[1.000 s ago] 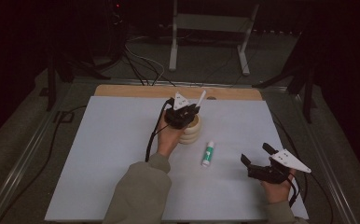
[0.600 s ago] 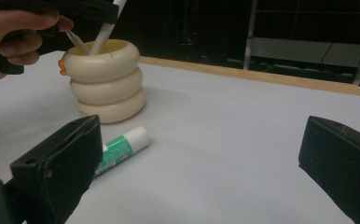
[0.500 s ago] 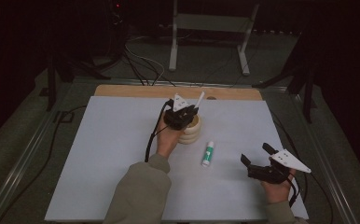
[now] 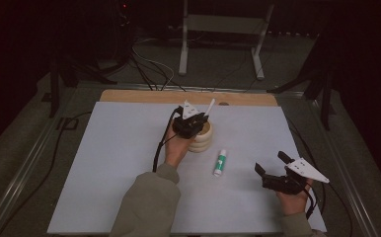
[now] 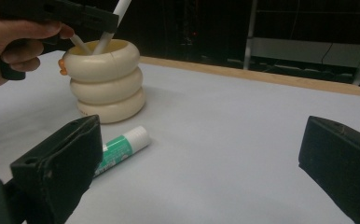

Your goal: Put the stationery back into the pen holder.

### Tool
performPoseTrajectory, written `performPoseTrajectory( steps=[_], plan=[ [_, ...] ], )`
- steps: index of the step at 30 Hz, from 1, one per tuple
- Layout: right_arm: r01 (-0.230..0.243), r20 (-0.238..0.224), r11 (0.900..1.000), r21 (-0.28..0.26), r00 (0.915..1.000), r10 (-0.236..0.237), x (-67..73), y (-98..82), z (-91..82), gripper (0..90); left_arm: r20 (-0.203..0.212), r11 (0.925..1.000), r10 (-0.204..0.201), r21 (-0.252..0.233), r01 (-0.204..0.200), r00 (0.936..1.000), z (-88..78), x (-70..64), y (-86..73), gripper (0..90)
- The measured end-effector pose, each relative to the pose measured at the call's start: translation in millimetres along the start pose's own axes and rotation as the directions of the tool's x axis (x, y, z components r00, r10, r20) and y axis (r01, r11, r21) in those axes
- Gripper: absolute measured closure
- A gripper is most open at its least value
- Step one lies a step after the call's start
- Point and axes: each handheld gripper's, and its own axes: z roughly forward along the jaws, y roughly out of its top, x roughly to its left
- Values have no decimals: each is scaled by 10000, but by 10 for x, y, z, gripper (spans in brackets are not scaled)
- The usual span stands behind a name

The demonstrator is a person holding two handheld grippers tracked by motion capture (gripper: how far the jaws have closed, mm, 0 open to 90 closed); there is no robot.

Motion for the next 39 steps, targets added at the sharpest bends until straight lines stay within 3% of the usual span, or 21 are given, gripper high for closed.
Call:
performPoseTrajectory(
  steps=[10,12,15,18,31,39],
  plan=[
    [8,8,10000,-1,10000,-8,0,0,-2,4,33,9999,-38,98,37,10000,2,6,-34,781],
    [-1,16,10000,2,10000,1,-2,0,-3,4,165,9995,-280,-124,282,9995,-17,3,-31,646],
    [-7,20,10000,1,10000,7,-4,-1,-4,4,-68,9986,-328,-426,325,9994,-56,-17,-11,419],
    [2,17,10000,1,10000,-2,-2,0,-4,4,-294,9979,-422,-509,406,9987,-91,-15,21,257],
    [-31,23,10000,37,10000,31,-1,-2,-3,4,-407,9978,-652,-179,645,9970,-215,49,85,42],
    [-38,15,10000,69,10000,38,2,-4,0,4,-516,9966,-818,-129,812,9953,-402,134,100,25]
  ],
)
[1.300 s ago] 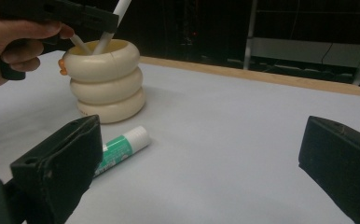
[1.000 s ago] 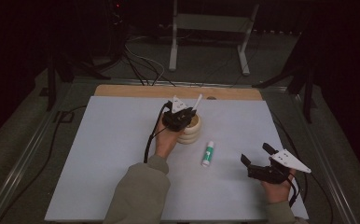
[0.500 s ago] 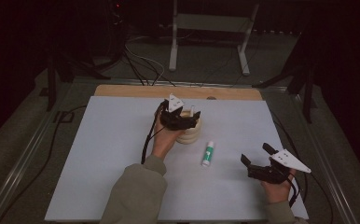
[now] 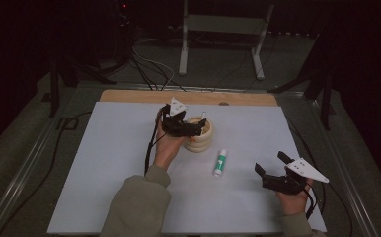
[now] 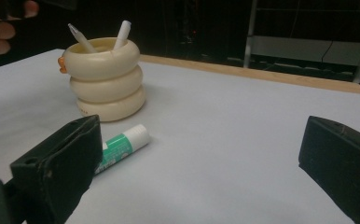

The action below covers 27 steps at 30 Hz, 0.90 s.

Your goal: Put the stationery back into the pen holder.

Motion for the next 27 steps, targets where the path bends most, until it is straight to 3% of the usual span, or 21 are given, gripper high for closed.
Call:
performPoseTrajectory(
  steps=[6,12,18,22,27],
  plan=[
    [7,-12,10000,29,10000,-7,5,-1,3,4,-144,9999,-84,88,85,9999,-149,66,5,11],
    [47,-19,10000,70,10000,-47,6,-4,6,4,-293,9982,-144,581,161,9995,-356,185,-36,8],
    [57,-19,9999,103,10000,-57,11,-6,11,4,-335,9953,77,966,-44,9994,-566,295,-144,8],
    [29,-21,9999,133,10000,-29,12,-7,11,4,-843,9961,515,759,-451,9951,-736,339,-223,9],
    [16,2,9998,204,10000,-16,13,-11,15,4,-965,9960,499,781,-424,9941,-926,403,-335,8]
  ],
)
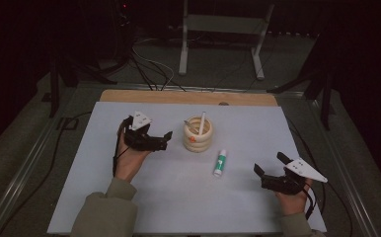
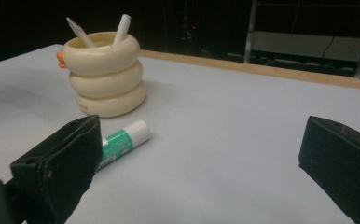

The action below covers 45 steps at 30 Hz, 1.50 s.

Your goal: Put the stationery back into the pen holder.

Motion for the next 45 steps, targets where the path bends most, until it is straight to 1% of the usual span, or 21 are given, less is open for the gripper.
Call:
performPoseTrajectory(
  steps=[2,3,5,8,10,13,16,19,21,25,26,28,29,30,32,34,37,38,41,43,45],
  plan=[
    [-31,61,9999,117,10000,30,7,-2,5,4,31,9999,-118,-27,118,9999,-64,29,-64,8],
    [-49,63,9999,127,10000,48,9,-2,5,4,9,9999,-143,3,143,9999,-96,44,-98,8],
    [-43,103,9999,124,9999,41,11,-1,4,4,-66,9996,-268,-87,267,9996,-164,73,-169,8],
    [-76,192,9997,233,9998,72,9,-2,5,3,-314,9991,-347,-248,340,9989,-264,107,-265,8],
    [-94,231,9996,267,9997,88,9,-1,6,3,-340,9988,-385,-314,374,9987,-323,124,-330,8],
    [-94,308,9993,359,9995,82,14,-1,10,3,-497,9992,-348,-212,338,9982,-402,143,-442,8],
    [-50,384,9990,443,9993,33,23,-1,12,3,-626,9987,-398,-339,377,9972,-490,165,-578,8],
    [-19,435,9987,508,9991,-3,32,0,14,3,-687,9972,-609,-473,577,9958,-581,190,-707,8],
    [22,440,9986,532,9990,-46,34,-1,19,3,-809,9973,-569,-508,529,9951,-635,191,-769,8],
    [51,474,9982,602,9988,-79,38,0,22,3,-911,9958,-709,-637,652,9933,-749,206,-885,8],
    [42,473,9981,611,9989,-71,38,1,23,3,-982,9955,-741,-663,677,9924,-762,210,-906,8],
    [10,423,9977,675,9991,-38,37,3,28,2,-967,9939,-883,-747,812,9914,-772,227,-937,8],
    [7,386,9975,710,9992,-35,37,4,29,2,-1099,9939,-878,-755,798,9901,-770,226,-949,8],
    [5,367,9973,731,9993,-32,40,6,30,2,-1146,9937,-885,-791,797,9895,-767,226,-961,8],
    [-9,343,9967,815,9994,-19,44,6,31,2,-1156,9943,-876,-710,797,9894,-757,231,-975,8],
    [2,360,9961,885,9993,-34,46,7,35,2,-1195,9942,-869,-732,785,9890,-756,236,-984,8],
    [-270,265,9939,1069,9994,243,47,21,36,2,-1261,9936,-887,-801,790,9880,-766,235,-990,8],
    [-270,265,9939,1069,9994,243,47,21,36,2,-1261,9936,-887,-801,790,9880,-766,235,-990,8],
    [-189,190,9905,1359,9997,164,80,87,56,2,-1365,9945,-811,-764,711,9873,-761,227,-1004,8],
    [-157,0,9865,1629,9999,159,117,145,81,2,-1341,9938,-847,-828,740,9873,-762,221,-1009,8],
    [120,-83,9831,1828,9999,-106,169,204,106,2,-1405,9940,-826,-831,714,9866,-762,216,-1013,8]
  ],
)
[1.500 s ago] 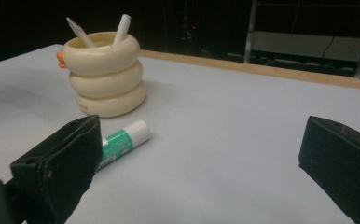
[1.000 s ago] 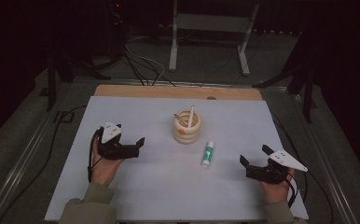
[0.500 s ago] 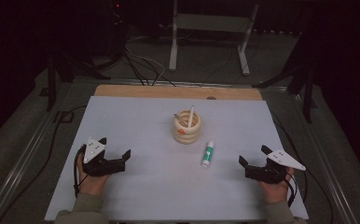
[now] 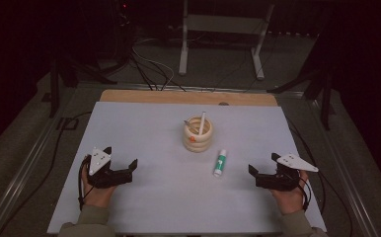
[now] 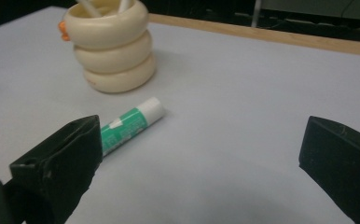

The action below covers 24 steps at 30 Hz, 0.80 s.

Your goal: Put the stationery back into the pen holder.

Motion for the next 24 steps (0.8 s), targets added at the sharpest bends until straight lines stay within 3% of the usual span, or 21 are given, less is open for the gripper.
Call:
performPoseTrajectory(
  steps=[5,8,14,19,24],
  plan=[
    [437,-57,9979,482,9990,-434,111,180,74,2,78,10000,-64,11,64,9999,13,7,-16,8],
    [235,-300,9972,715,9993,-214,150,307,135,2,59,10000,-94,-1,94,9999,15,10,-19,9],
    [253,-466,9928,1172,9987,-200,214,511,238,2,64,9998,-154,-104,154,9999,19,-2,-26,9],
    [338,-427,9892,1426,9987,-280,240,676,308,1,45,9996,-253,-87,254,9997,31,9,-38,9],
    [10,-326,9860,1667,9995,45,234,817,393,1,13,9991,-408,-112,408,9992,49,18,-53,8]
  ],
)
